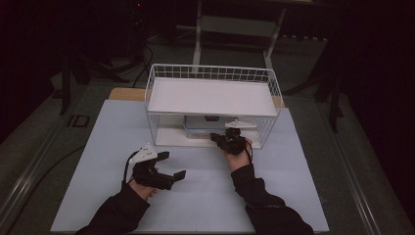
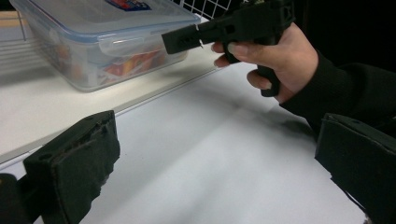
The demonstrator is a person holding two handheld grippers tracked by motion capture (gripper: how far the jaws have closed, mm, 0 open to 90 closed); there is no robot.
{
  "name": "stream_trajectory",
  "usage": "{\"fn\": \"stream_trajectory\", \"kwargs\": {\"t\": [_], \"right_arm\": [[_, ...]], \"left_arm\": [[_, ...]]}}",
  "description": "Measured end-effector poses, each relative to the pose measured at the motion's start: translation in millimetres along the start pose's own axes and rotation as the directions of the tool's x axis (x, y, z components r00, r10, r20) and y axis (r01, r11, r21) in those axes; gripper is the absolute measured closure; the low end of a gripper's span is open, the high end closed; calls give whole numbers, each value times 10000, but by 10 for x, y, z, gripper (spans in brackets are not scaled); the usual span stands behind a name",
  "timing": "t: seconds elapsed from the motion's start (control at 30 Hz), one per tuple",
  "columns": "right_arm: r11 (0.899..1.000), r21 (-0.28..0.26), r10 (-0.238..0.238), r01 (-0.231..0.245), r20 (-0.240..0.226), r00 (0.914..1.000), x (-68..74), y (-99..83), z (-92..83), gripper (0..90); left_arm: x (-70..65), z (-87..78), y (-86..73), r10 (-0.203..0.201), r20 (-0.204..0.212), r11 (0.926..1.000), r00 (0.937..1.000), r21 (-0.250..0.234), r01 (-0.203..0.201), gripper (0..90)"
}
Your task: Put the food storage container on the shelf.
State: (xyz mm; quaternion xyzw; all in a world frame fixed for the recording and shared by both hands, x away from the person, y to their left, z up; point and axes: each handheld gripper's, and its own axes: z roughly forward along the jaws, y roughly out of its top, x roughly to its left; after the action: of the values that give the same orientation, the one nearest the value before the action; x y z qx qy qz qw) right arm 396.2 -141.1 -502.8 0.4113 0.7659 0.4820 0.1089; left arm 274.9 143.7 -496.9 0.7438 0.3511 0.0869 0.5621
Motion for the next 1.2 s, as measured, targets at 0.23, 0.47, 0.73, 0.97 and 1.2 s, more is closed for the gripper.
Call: {"fn": "stream_trajectory", "kwargs": {"t": [0.23,0.47,0.73,0.97,1.2], "right_arm": [[9993,-129,-340,337,-299,9990,69,-74,-169,576],[9988,-191,-466,446,-1251,9911,135,-135,-290,194],[9970,-392,-718,673,-1262,9894,212,-229,-435,168],[9947,-422,-982,936,-1231,9875,232,-314,-583,169],[9907,-558,-1302,1240,-1248,9836,258,-395,-750,163]], "left_arm": [[-14,2,10,98,-6,10000,10000,12,-98,0],[-46,-5,23,249,108,9997,9996,-3,-249,0],[-108,-27,35,633,293,9980,9976,48,-634,0],[-160,-61,42,891,452,9959,9950,121,-897,0],[-207,-98,20,1091,545,9935,9925,267,-1106,0]]}}
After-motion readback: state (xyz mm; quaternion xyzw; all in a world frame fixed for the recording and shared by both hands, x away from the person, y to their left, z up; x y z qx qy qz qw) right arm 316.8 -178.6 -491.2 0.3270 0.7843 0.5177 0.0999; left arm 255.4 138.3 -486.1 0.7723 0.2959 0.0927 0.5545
